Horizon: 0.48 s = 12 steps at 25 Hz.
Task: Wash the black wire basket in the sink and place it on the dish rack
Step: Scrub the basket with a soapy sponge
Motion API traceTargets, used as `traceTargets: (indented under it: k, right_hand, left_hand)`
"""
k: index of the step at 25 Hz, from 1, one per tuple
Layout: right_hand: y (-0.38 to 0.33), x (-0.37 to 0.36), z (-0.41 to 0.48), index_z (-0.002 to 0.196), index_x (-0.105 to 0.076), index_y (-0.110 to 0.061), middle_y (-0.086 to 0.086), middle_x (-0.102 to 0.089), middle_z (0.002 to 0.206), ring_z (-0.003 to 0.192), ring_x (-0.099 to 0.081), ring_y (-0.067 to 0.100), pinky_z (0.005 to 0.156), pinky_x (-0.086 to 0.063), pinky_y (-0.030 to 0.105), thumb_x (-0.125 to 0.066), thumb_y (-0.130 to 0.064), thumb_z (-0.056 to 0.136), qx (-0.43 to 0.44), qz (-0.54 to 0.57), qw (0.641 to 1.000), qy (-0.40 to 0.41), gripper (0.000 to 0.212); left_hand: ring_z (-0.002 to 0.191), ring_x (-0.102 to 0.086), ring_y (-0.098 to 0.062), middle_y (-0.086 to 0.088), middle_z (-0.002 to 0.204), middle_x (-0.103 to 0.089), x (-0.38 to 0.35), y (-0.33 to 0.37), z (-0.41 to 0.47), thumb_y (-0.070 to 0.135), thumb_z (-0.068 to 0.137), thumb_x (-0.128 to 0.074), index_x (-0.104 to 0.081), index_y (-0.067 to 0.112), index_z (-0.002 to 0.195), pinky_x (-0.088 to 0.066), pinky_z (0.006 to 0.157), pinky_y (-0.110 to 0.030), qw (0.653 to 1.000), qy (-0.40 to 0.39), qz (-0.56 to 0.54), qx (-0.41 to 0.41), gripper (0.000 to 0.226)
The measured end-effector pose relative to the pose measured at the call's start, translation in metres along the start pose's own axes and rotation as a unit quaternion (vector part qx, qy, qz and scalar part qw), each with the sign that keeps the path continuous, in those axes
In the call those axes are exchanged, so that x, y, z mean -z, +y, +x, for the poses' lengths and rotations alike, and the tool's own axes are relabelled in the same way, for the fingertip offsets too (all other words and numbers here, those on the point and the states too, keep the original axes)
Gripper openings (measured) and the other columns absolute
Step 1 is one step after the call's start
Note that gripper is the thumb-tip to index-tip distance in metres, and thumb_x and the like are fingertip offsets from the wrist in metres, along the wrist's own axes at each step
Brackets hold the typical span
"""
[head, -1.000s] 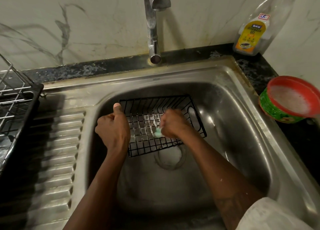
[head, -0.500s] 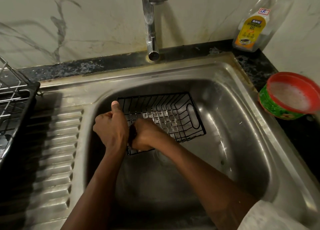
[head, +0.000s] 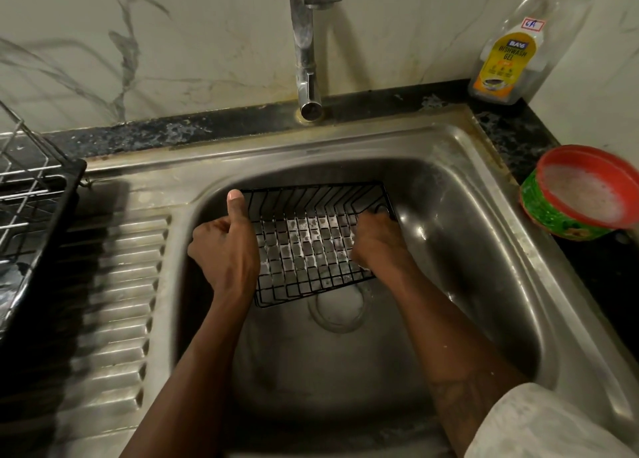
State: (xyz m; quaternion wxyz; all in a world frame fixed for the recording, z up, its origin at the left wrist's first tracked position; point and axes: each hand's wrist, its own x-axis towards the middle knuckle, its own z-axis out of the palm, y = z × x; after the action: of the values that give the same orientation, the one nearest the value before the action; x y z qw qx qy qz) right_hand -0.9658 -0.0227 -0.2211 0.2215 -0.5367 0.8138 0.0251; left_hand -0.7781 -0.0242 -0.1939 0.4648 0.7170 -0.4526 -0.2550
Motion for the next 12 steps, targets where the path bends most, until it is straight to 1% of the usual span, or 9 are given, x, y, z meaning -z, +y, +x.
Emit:
traceTargets:
  k: [2, 4, 6, 7, 8, 9, 10, 11, 12]
  right_hand:
    - [-0.014, -0.002, -0.005, 0.125, -0.062, -0.011, 0.014, -0.056, 0.132, 0.12, -0.059, 0.029, 0.097, -0.049, 0.034, -0.073, -0.008, 0.086, 0.042, 0.02, 0.999, -0.015, 0.04]
    - [-0.041, -0.008, -0.017, 0.112, -0.066, -0.014, 0.012, -0.059, 0.122, 0.111, -0.062, 0.027, 0.089, -0.052, 0.033, -0.075, -0.008, 0.083, 0.092, 0.057, 0.993, -0.048, 0.031]
    - [-0.068, -0.013, -0.031, 0.098, -0.069, -0.018, 0.007, -0.064, 0.109, 0.1, -0.066, 0.024, 0.078, -0.056, 0.03, -0.078, -0.009, 0.078, 0.148, 0.111, 0.978, -0.099, 0.024]
    - [-0.077, -0.015, -0.037, 0.089, -0.07, -0.021, 0.003, -0.066, 0.098, 0.09, -0.067, 0.02, 0.069, -0.055, 0.025, -0.078, -0.01, 0.076, 0.179, 0.136, 0.966, -0.125, 0.018]
    - [-0.081, -0.014, -0.041, 0.08, -0.069, -0.022, -0.002, -0.064, 0.086, 0.081, -0.065, 0.016, 0.059, -0.048, 0.019, -0.077, -0.011, 0.077, 0.211, 0.143, 0.956, -0.143, 0.014]
    - [-0.082, -0.013, -0.043, 0.076, -0.068, -0.023, -0.006, -0.061, 0.078, 0.077, -0.064, 0.014, 0.054, -0.042, 0.015, -0.076, -0.012, 0.078, 0.237, 0.143, 0.949, -0.149, 0.014]
    - [-0.08, -0.013, -0.042, 0.079, -0.069, -0.022, -0.007, -0.061, 0.078, 0.082, -0.065, 0.015, 0.055, -0.041, 0.014, -0.076, -0.011, 0.079, 0.242, 0.142, 0.948, -0.151, 0.013]
    - [-0.075, -0.012, -0.038, 0.09, -0.071, -0.02, -0.005, -0.064, 0.086, 0.09, -0.066, 0.016, 0.06, -0.046, 0.016, -0.078, -0.012, 0.079, 0.232, 0.142, 0.951, -0.15, 0.015]
    - [-0.067, -0.013, -0.03, 0.101, -0.071, -0.016, -0.002, -0.066, 0.099, 0.098, -0.066, 0.019, 0.07, -0.052, 0.021, -0.08, -0.013, 0.078, 0.207, 0.13, 0.959, -0.142, 0.025]
  left_hand:
    - [0.047, -0.032, -0.017, -0.005, 0.05, -0.035, 0.001, 0.001, -0.001, 0.058, 0.101, -0.05, -0.038, 0.002, 0.053, -0.034, 0.055, -0.031, 1.0, -0.007, -0.003, -0.009, 0.075]
    - [0.045, -0.028, -0.014, -0.001, 0.048, -0.032, 0.002, 0.001, 0.0, 0.055, 0.101, -0.052, -0.034, 0.012, 0.051, -0.031, 0.054, -0.03, 1.0, -0.009, 0.001, -0.013, 0.069]
    - [0.045, -0.028, -0.013, -0.001, 0.048, -0.033, 0.001, 0.001, 0.0, 0.055, 0.101, -0.053, -0.033, 0.014, 0.05, -0.032, 0.054, -0.03, 1.0, -0.018, -0.01, -0.013, 0.068]
    - [0.044, -0.029, -0.013, -0.001, 0.047, -0.034, 0.001, 0.0, 0.0, 0.055, 0.101, -0.053, -0.033, 0.014, 0.05, -0.033, 0.055, -0.03, 1.0, -0.021, -0.015, -0.016, 0.068]
    - [0.043, -0.028, -0.012, 0.001, 0.046, -0.033, 0.001, 0.0, -0.001, 0.054, 0.101, -0.054, -0.034, 0.014, 0.049, -0.033, 0.055, -0.03, 0.999, -0.022, -0.015, -0.021, 0.068]
    - [0.043, -0.027, -0.011, 0.002, 0.045, -0.032, 0.0, 0.0, -0.002, 0.054, 0.101, -0.054, -0.033, 0.015, 0.049, -0.032, 0.055, -0.03, 0.999, -0.022, -0.012, -0.025, 0.069]
    - [0.043, -0.025, -0.01, 0.002, 0.045, -0.031, 0.0, 0.0, -0.002, 0.054, 0.101, -0.054, -0.032, 0.015, 0.049, -0.031, 0.054, -0.03, 0.999, -0.023, -0.009, -0.029, 0.069]
    - [0.044, -0.025, -0.011, 0.002, 0.046, -0.029, 0.0, 0.001, -0.002, 0.054, 0.101, -0.053, -0.031, 0.014, 0.049, -0.03, 0.054, -0.03, 0.999, -0.025, -0.007, -0.03, 0.069]
    - [0.045, -0.024, -0.012, 0.001, 0.047, -0.029, 0.0, 0.002, -0.002, 0.054, 0.101, -0.053, -0.03, 0.014, 0.049, -0.029, 0.053, -0.03, 0.999, -0.027, -0.007, -0.031, 0.069]
